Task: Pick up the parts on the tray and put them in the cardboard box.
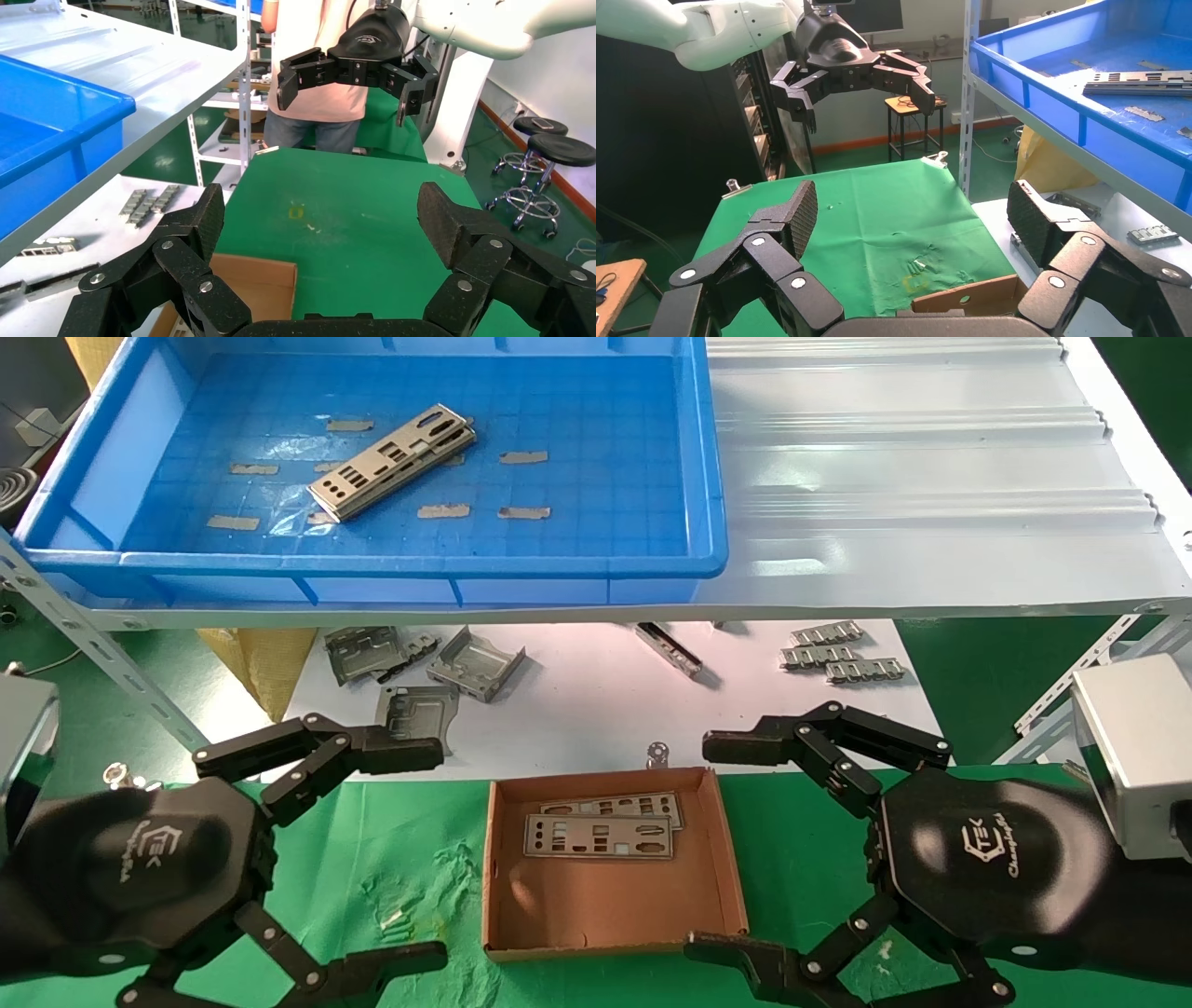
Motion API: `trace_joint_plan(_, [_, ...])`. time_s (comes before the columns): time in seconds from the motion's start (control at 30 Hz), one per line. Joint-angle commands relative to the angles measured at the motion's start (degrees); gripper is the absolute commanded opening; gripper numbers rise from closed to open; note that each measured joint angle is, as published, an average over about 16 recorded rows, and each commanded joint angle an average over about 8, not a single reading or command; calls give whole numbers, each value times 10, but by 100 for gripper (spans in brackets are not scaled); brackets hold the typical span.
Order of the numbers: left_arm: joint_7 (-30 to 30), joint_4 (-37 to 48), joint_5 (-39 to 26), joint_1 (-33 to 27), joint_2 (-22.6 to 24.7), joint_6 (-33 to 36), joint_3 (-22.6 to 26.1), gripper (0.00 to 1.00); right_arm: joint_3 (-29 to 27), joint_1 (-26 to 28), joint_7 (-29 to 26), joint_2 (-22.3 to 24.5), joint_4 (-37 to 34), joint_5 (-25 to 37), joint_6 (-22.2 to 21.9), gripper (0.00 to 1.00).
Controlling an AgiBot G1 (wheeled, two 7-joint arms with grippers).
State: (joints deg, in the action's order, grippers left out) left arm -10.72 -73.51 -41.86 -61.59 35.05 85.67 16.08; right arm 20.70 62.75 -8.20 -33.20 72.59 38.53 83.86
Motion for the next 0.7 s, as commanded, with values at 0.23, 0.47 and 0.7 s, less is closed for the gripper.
trace_joint_plan(0.23, [0, 0, 0, 0, 0, 0, 0, 100, 0, 0, 0, 0, 0, 0, 0, 100])
trace_joint_plan(0.47, [0, 0, 0, 0, 0, 0, 0, 100, 0, 0, 0, 0, 0, 0, 0, 100])
trace_joint_plan(0.7, [0, 0, 0, 0, 0, 0, 0, 100, 0, 0, 0, 0, 0, 0, 0, 100])
